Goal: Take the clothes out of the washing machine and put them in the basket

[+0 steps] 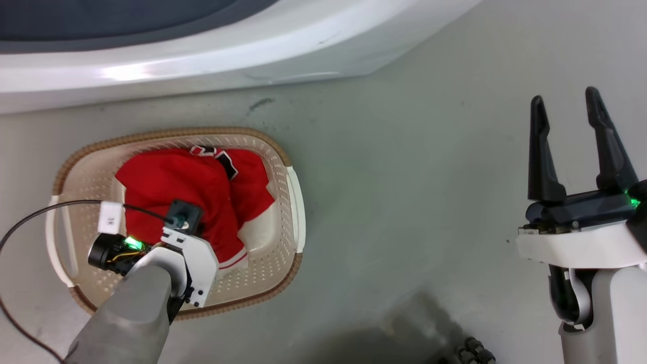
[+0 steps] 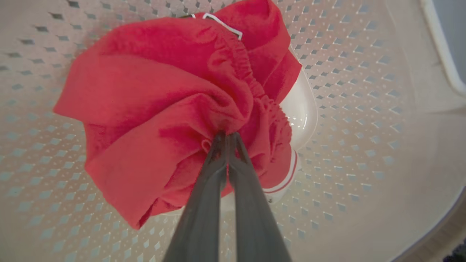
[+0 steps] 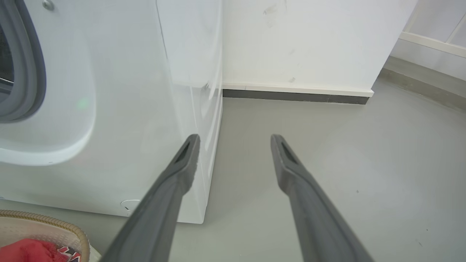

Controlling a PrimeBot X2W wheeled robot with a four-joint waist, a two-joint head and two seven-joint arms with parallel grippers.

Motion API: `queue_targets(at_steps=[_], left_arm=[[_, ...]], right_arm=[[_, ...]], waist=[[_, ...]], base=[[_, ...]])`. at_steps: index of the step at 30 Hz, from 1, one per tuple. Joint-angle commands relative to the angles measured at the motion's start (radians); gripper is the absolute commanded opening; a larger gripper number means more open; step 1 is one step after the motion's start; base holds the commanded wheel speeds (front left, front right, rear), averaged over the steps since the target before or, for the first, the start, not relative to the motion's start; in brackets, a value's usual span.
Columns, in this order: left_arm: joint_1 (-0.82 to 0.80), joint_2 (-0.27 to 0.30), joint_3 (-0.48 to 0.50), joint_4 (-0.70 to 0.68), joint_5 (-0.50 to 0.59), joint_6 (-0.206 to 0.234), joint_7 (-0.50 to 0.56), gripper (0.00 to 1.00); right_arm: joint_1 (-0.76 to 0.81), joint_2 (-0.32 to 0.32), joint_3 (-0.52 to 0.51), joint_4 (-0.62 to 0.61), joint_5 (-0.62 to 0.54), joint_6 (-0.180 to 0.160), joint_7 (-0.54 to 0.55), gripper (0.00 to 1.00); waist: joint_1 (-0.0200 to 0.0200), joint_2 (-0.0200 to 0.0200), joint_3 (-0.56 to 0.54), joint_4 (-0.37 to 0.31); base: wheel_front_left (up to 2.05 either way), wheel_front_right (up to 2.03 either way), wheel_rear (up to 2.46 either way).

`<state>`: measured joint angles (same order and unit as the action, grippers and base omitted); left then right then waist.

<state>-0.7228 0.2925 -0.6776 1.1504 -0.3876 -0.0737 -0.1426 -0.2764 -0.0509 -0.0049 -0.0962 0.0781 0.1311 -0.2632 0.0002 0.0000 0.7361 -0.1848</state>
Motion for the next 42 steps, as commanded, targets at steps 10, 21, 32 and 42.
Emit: queue_targets(at_steps=[10,21,32,42], left_arm=[[-0.055,-0.04,-0.064,0.117,0.038,-0.015,0.045,0.02],[0.028,-0.086,-0.033,0.13,-0.023,-0.013,-0.06,1.0],[0.124,-0.102,0.033,0.009,-0.063,0.032,-0.123,1.0],[0.323,-0.067,0.182,-0.331,-0.011,0.12,-0.123,1.0]], right_arm=[[-0.033,0.001,-0.001,-0.007,0.012,-0.001,-0.002,1.0],[0.01,0.001,0.013,0.017,-0.009,-0.001,-0.002,1.0],[0.114,0.001,0.019,0.047,-0.036,-0.001,-0.002,1.0],[0.207,0.001,0.015,0.063,-0.05,-0.001,-0.002,1.0]], waist=[[-0.0002,0.0,0.036,-0.013],[-0.0002,0.0,-0.102,0.021],[-0.0002,0.0,-0.299,0.099],[-0.0002,0.0,-0.459,0.156]], base=[[0.0,0.0,0.0],[0.0,0.0,0.0],[0.0,0.0,0.0],[0.0,0.0,0.0]])
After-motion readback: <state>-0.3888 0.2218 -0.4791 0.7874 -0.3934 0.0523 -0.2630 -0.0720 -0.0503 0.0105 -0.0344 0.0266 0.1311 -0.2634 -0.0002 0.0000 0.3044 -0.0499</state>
